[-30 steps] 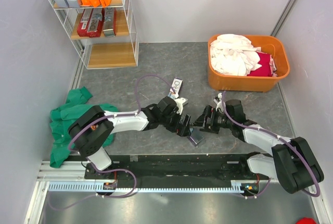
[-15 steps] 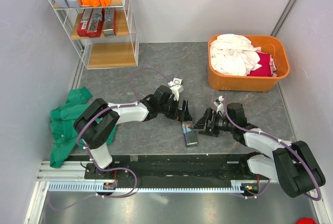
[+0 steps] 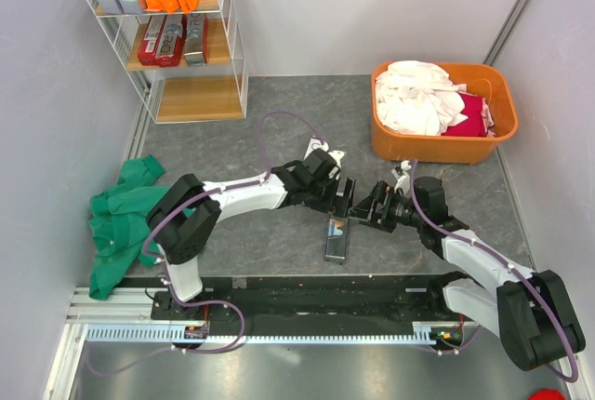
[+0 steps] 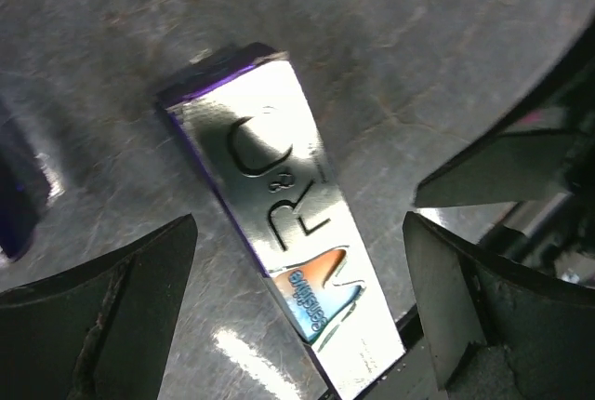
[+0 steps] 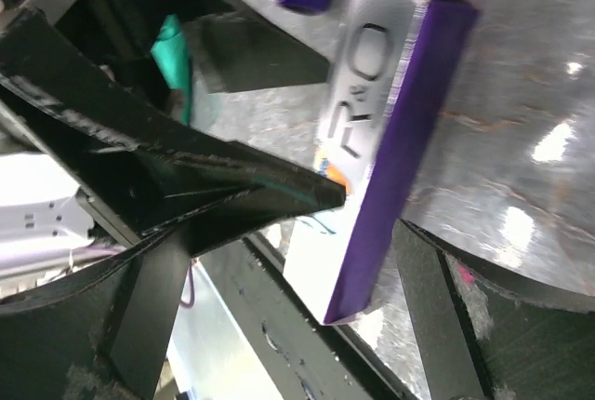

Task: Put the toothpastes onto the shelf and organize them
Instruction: Adjust the toothpaste at the center of the board, then pick up the toothpaste from the center of the board.

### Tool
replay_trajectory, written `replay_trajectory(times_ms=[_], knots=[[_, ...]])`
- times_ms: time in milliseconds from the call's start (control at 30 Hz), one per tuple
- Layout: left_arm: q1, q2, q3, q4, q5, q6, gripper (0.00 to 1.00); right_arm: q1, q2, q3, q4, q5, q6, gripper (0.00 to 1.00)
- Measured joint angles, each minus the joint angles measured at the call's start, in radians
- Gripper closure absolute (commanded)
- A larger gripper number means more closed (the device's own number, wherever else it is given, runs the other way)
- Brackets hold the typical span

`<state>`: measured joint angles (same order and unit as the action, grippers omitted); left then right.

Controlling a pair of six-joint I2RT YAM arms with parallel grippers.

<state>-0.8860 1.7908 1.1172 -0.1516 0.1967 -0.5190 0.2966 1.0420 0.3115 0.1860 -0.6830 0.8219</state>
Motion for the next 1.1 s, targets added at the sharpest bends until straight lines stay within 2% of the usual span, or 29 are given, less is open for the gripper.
replay_trajectory(times_ms=[200, 433, 533, 667, 800, 900, 967, 1100], knots=[[-0.043, 0.087, 0.136, -0.198, -0.158, -0.004, 0.0, -0.012, -0.005, -0.004, -0.077, 0.066, -0.008, 0.02], [-0.098, 0.1, 0.148, -0.24, -0.259, -0.02, 0.03, -0.013, -0.066, -0.027, -0.153, 0.077, -0.028, 0.02], [-0.119, 0.1, 0.152, -0.245, -0.29, -0.026, 0.07, -0.014, -0.107, -0.038, -0.18, 0.084, -0.045, 0.02], [-0.134, 0.109, 0.169, -0.256, -0.297, -0.031, 0.23, -0.018, -0.157, -0.041, -0.205, 0.084, -0.088, 0.02], [-0.143, 0.141, 0.189, -0.267, -0.278, -0.033, 0.31, -0.026, -0.188, -0.043, -0.224, 0.094, -0.126, 0.02], [-0.148, 0.171, 0.198, -0.261, -0.29, -0.043, 0.37, -0.015, -0.225, -0.039, -0.179, 0.009, -0.128, 0.02], [-0.16, 0.175, 0.199, -0.245, -0.303, -0.044, 0.47, -0.009, -0.256, -0.028, -0.143, -0.041, -0.138, 0.02], [-0.167, 0.176, 0.198, -0.235, -0.319, -0.053, 0.48, -0.009, -0.275, -0.024, -0.119, -0.087, -0.143, 0.02]])
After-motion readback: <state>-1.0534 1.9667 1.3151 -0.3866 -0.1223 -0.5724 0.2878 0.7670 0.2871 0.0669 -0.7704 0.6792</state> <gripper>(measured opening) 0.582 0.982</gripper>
